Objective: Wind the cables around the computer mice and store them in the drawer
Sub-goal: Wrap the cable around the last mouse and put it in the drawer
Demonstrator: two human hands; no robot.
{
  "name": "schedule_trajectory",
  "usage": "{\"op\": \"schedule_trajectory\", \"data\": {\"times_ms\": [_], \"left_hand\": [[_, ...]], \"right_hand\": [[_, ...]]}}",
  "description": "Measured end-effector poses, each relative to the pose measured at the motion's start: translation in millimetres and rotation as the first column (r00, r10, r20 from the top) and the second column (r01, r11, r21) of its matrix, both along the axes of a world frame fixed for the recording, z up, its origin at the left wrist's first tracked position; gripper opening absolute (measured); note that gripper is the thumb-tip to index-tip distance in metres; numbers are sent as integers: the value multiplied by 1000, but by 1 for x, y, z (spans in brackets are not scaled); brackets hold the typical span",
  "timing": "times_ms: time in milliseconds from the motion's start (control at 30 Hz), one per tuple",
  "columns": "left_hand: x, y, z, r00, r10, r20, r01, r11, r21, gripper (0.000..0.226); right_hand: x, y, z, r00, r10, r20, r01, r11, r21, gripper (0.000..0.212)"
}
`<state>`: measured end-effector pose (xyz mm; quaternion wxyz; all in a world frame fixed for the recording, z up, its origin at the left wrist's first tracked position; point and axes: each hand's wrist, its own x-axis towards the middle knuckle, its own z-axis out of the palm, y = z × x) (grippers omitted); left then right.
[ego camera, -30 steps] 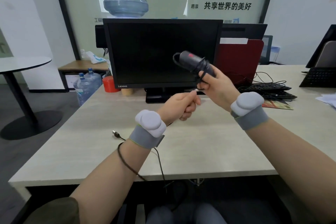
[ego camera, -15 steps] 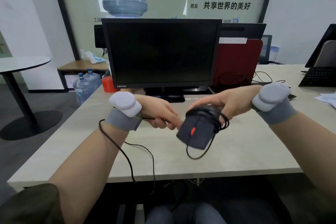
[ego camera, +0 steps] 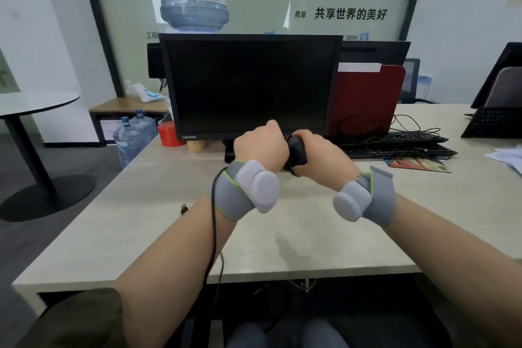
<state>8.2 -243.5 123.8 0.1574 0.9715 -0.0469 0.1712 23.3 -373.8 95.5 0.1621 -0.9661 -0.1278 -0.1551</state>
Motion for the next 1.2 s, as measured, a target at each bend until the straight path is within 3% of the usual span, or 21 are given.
{"op": "schedule_trajectory", "data": {"times_ms": [100, 200, 300, 367, 433, 500, 567, 633, 700, 767, 833, 900, 967, 1067, 1200], "left_hand": [[-10, -10, -1, 983, -13, 185, 3, 999, 51, 23], [-18, -21, -9, 964, -35, 265, 27, 999, 32, 47], [-23, -27, -21, 960, -172, 221, 224, 945, -239, 49], [-22, -27, -28, 934, -298, 199, 358, 779, -515, 39], [-18, -25, -37, 885, -430, 180, 415, 552, -723, 27], [-14, -21, -48, 801, -579, 151, 416, 357, -837, 25], [-10, -11, -57, 697, -708, 113, 397, 250, -883, 32], [-3, 2, -60, 586, -809, 34, 337, 205, -919, 35], [5, 17, -57, 500, -861, -92, 252, 246, -936, 37], [10, 31, -50, 428, -871, -241, 205, 353, -913, 39], [14, 42, -44, 384, -832, -402, 215, 503, -837, 38], [16, 51, -38, 434, -714, -549, 281, 686, -671, 46], [17, 56, -29, 403, -631, -662, 344, 775, -530, 53], [14, 59, -16, 383, -483, -787, 362, 863, -354, 31], [16, 64, -10, 525, -349, -776, 299, 930, -216, 14]], "right_hand": [[9, -10, -5, 995, -42, 91, 9, 941, 338, 67], [15, -15, 0, 996, -58, 74, 3, 809, 588, 65], [20, -20, 8, 996, -21, 83, -51, 635, 771, 59], [19, -21, 10, 994, 35, 101, -103, 555, 826, 56], [20, -20, 11, 989, 95, 114, -145, 445, 884, 46], [20, -19, 15, 957, 253, 142, -205, 241, 949, 30], [20, -20, 19, 882, 436, 178, -208, 21, 978, 19], [19, -24, 22, 782, 592, 194, -196, -62, 979, 21], [16, -31, 21, 631, 764, 132, -199, -4, 980, 33], [12, -35, 18, 497, 866, -47, -187, 160, 969, 44], [10, -38, 15, 410, 877, -250, -211, 358, 910, 47], [5, -40, 15, 296, 849, -438, -251, 512, 822, 62], [0, -41, 22, 218, 759, -614, -302, 650, 697, 84], [-8, -38, 34, 234, 571, -787, -382, 798, 466, 70], [-14, -30, 37, 436, 311, -845, -409, 904, 121, 52]]}}
